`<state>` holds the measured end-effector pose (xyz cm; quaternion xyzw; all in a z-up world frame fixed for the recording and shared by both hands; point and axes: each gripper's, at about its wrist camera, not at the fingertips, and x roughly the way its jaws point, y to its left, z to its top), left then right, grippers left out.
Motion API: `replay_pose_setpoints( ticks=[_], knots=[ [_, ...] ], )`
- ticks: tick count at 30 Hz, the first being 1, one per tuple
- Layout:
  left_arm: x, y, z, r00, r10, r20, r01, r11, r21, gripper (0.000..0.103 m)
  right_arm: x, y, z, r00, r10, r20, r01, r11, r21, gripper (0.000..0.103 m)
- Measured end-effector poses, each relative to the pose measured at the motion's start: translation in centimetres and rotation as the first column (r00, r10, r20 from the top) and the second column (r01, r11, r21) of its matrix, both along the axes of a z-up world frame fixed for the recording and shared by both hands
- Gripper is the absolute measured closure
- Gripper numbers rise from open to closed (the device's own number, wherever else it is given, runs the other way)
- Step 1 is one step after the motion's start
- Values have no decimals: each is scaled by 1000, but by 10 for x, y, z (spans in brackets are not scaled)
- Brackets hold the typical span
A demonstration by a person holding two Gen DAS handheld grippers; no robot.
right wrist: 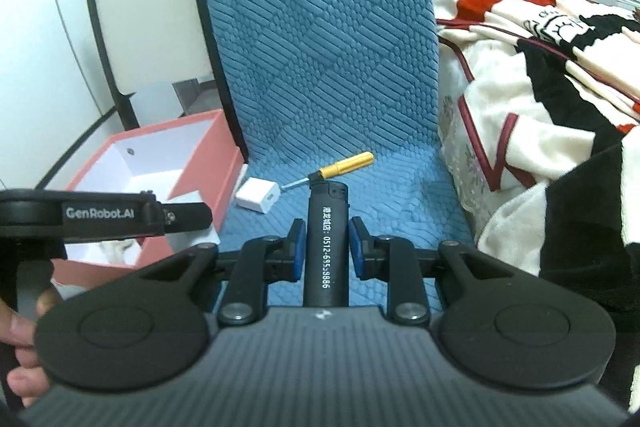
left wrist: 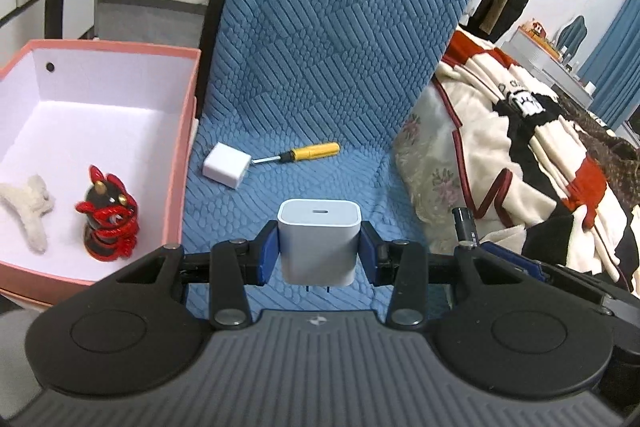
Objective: Organize rigid objects
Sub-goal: 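Lift the charger with the left tool while the right tool lifts the USB stick toward the pink box, then lower the charger into the pink box while the right tool lowers the USB stick beside it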
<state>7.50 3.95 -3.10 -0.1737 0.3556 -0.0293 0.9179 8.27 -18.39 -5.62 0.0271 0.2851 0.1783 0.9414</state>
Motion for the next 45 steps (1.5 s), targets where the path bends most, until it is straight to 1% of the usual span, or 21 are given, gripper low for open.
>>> replay_pose_setpoints(
  ticks=[5, 9, 12, 17, 25, 31, 34, 39, 45],
  knots=[
    [-6, 19, 9, 1000, 20, 13, -20, 1000, -5, 55, -5, 17, 10, 999, 33, 10, -33, 999, 19, 76],
    [-11, 37, 15, 999, 40, 21, -40, 999, -8, 55, -9, 37, 18, 997, 65, 34, -66, 998, 22, 76],
    [-18, 54, 18, 998, 62, 27, -61, 998, -11, 55, -8, 53, 24, 995, 83, 52, -84, 996, 9, 76],
    [-27, 82, 22, 995, 96, 32, -95, 995, -18, 55, -6, 76, 35, 990, 120, 75, -122, 992, 15, 76],
    [-45, 128, 30, 985, 165, 44, -164, 986, -24, 55, -8, 125, 41, 973, 216, 77, -219, 976, 22, 76],
    [-48, 168, 30, 975, 222, 27, -222, 975, -17, 55, -5, 161, 45, 959, 272, 76, -274, 961, 23, 76],
    [-44, 185, 24, 973, 232, 3, -232, 973, -13, 55, 1, 180, 43, 952, 301, 51, -302, 953, 19, 76],
    [-33, 217, 3, 965, 256, -63, -259, 965, -37, 55, 18, 213, 31, 939, 342, -40, -341, 940, 25, 76],
    [-21, 246, -22, 956, 270, -118, -274, 962, -20, 55, 34, 245, 9, 925, 357, -130, -360, 933, 2, 76]
  ],
)
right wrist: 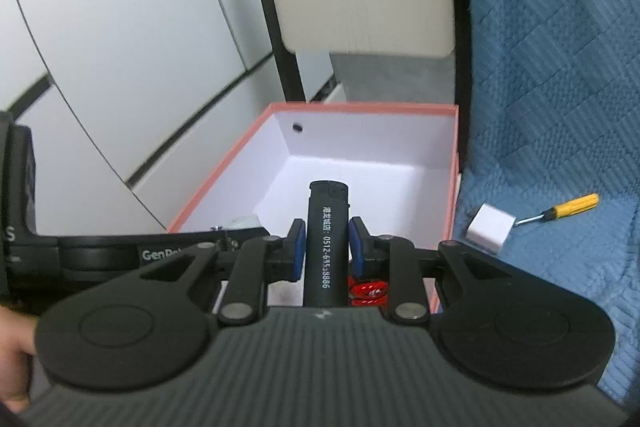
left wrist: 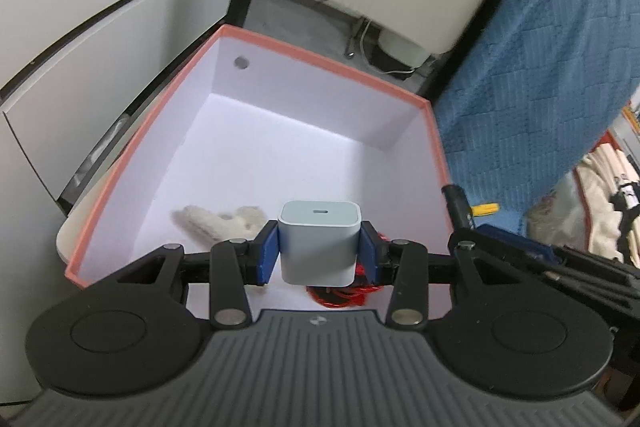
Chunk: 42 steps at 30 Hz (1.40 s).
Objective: Organize rigid objects
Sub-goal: 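Lower the charger into the pink box while the right tool lowers the USB stick beside it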
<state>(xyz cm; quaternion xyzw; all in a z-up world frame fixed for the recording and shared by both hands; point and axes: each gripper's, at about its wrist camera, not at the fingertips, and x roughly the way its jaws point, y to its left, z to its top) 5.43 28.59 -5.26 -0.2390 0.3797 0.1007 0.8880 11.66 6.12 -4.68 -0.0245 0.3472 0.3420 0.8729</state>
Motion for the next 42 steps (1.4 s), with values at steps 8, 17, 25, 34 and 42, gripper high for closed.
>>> replay_pose_setpoints(
  ticks=[8, 17, 25, 34, 42],
  knots=[
    [15, 36, -38, 996, 36, -84, -42, 997, -65, 55, 21, 36, -36, 996, 17, -84, -22, 998, -63, 76],
    [16, 54, -61, 991, 66, -117, -77, 992, -95, 55, 35, 54, -65, 990, 6, -138, -20, 994, -103, 76],
    [15, 49, -53, 991, 59, -117, -69, 995, -78, 42, 39, 51, -64, 991, 7, -131, -20, 994, -104, 74],
    [2, 31, -17, 997, 65, -28, -65, 998, -11, 42, 28, 38, -45, 995, 22, -92, -28, 998, -61, 74],
    [-14, -3, 20, 998, 44, 53, -47, 997, 66, 42, 15, 10, -22, 999, 16, -34, -16, 1000, -12, 74]
  ],
)
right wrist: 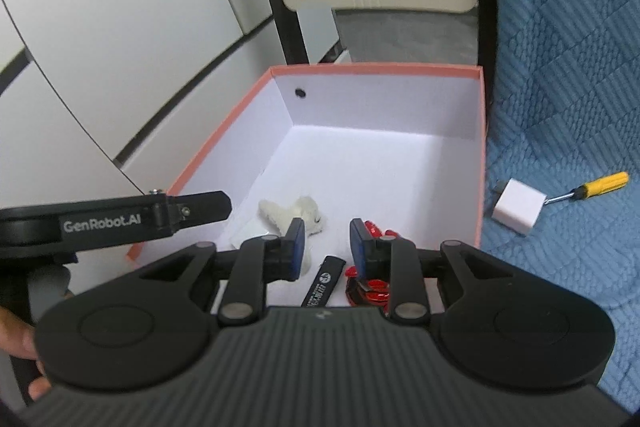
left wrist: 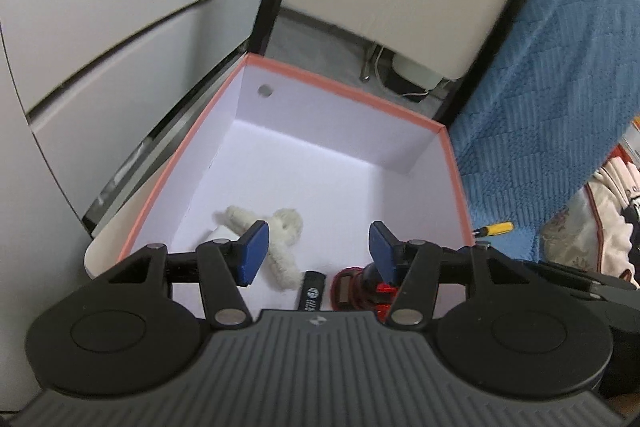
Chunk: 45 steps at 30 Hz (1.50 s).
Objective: Organize rigid objects
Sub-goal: 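Lower the charger into the pink box while the right tool lowers the USB stick beside it, then open the left gripper releasing the charger while the right gripper releases the USB stick, then withdraw both tools from the box back toward the chair seat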
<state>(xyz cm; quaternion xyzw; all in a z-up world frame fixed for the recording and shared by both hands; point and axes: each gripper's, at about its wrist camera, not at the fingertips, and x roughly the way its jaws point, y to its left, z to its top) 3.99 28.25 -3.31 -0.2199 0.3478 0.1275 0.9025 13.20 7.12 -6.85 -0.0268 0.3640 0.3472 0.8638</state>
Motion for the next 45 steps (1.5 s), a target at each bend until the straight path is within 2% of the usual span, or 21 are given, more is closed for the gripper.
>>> replay_pose_setpoints(
  ticks=[6, 16, 25, 31, 45],
  knots=[
    [-15, -26, 18, 998, -14, 54, 13, 1000, 29, 42, -12, -23, 16, 998, -27, 49, 26, 999, 22, 74],
    [-23, -69, 30, 993, -89, 78, 82, 993, 89, 42, -28, -68, 30, 991, -70, 111, 67, 997, 38, 74],
    [-28, -102, 27, 984, -146, 99, 141, 988, 58, 33, -41, -115, 36, 979, -135, 155, 127, 990, 58, 74],
    [-27, -127, 21, 977, -184, 104, 178, 982, 65, 33, -48, -143, 31, 965, -164, 203, 160, 987, 35, 74],
    [-19, -193, 19, 952, -280, 125, 271, 959, 82, 27, -60, -209, 10, 948, -258, 188, 255, 966, 40, 74]
  ],
)
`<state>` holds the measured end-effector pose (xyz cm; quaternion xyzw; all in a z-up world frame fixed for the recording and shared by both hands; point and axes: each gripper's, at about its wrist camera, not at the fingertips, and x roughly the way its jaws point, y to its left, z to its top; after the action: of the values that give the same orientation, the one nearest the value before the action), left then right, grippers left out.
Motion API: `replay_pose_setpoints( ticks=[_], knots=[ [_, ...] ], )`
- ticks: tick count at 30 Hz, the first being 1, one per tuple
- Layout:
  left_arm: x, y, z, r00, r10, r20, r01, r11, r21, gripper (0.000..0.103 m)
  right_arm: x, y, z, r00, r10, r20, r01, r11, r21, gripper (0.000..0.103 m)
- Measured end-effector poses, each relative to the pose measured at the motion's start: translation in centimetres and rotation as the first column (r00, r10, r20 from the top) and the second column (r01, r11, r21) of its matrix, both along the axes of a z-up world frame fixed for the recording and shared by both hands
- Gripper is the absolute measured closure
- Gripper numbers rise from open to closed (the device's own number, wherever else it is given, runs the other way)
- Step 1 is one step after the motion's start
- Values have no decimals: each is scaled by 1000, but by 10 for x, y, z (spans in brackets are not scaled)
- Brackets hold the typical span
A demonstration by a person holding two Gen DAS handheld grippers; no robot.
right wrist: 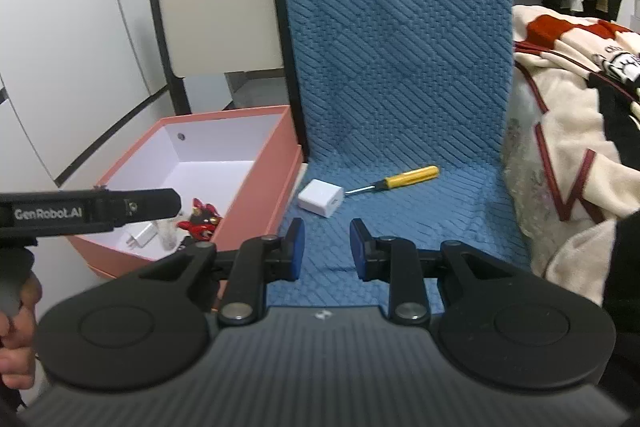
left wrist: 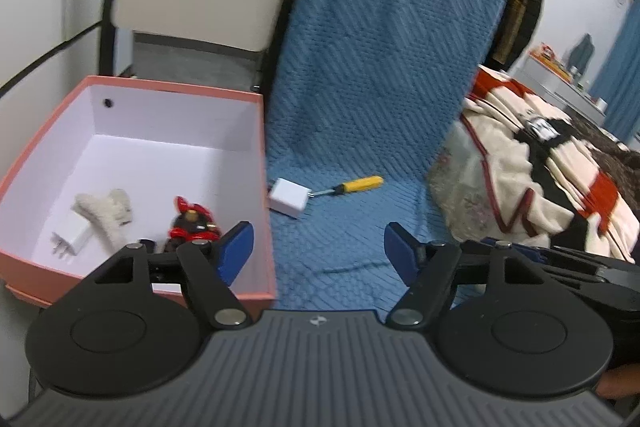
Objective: Organize rigid objects
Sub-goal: 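Withdraw both tools from the box back toward the chair seat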
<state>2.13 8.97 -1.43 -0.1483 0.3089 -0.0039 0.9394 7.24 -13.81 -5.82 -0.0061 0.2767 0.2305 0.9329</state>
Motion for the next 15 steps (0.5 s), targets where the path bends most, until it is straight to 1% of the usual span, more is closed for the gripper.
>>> replay_pose_setpoints(
  ticks=[3, 10, 15],
  knots=[
    [0, -16, -1, 1000, -6, 6, 5, 1000, 10, 27, -2, -13, -3, 1000, -15, -1, 15, 1000, 0, 74],
    [4, -48, -8, 1000, -24, 6, 24, 1000, -6, 26, -5, -42, -9, 999, -39, -9, 40, 999, 11, 74],
    [7, -66, -16, 999, -36, -9, 35, 999, -5, 26, -7, -63, -18, 998, -67, -17, 67, 998, 5, 74]
  ],
)
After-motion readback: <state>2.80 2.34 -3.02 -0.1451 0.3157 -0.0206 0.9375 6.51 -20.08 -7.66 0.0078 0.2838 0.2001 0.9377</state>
